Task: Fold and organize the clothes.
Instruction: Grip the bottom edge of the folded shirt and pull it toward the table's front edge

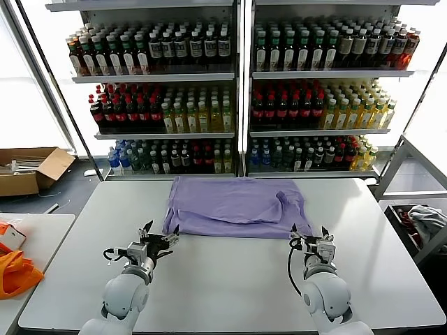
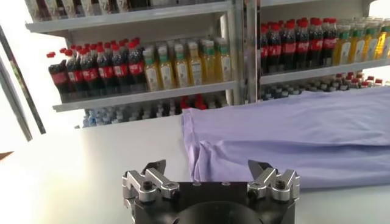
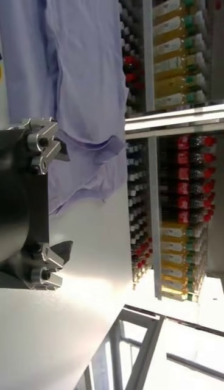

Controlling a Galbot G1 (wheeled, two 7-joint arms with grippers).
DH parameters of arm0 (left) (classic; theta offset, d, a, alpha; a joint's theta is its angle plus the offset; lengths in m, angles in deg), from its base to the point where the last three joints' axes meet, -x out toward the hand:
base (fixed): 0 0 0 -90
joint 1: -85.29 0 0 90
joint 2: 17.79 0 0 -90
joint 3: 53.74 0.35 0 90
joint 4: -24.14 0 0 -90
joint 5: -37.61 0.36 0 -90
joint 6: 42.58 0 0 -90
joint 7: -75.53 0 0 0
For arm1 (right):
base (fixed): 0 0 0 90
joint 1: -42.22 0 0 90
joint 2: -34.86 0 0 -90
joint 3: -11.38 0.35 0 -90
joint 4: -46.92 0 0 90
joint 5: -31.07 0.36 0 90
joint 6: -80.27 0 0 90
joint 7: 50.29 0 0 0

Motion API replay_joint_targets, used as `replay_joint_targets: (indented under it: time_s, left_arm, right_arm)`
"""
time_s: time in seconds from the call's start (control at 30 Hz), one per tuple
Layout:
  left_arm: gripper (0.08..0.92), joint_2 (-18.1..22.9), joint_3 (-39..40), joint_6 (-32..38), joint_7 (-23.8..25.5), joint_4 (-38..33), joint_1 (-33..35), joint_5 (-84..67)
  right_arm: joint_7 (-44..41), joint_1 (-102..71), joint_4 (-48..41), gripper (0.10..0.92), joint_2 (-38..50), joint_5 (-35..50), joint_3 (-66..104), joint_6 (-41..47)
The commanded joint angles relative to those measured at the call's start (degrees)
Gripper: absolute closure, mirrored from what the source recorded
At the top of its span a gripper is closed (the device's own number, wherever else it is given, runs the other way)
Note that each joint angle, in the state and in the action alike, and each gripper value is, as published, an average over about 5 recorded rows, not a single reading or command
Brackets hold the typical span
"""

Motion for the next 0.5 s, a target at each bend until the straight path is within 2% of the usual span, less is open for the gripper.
replay_joint_targets:
  time_s: [0.03,0.5]
  left_arm:
    - [0.177,-0.2,0.7,-0.6,-0.2,2.1,-1.1,-0.7]
    - [0.177,-1.0,1.3,-0.6,0.0,6.0,-4.0,-1.8]
  right_arm:
    - [0.5,0.2,-1.7,0.203,-0.1,-0.7,0.6,1.1]
    - [-1.0,1.7,-5.9,0.204,-1.7,-1.3,0.4,0.7]
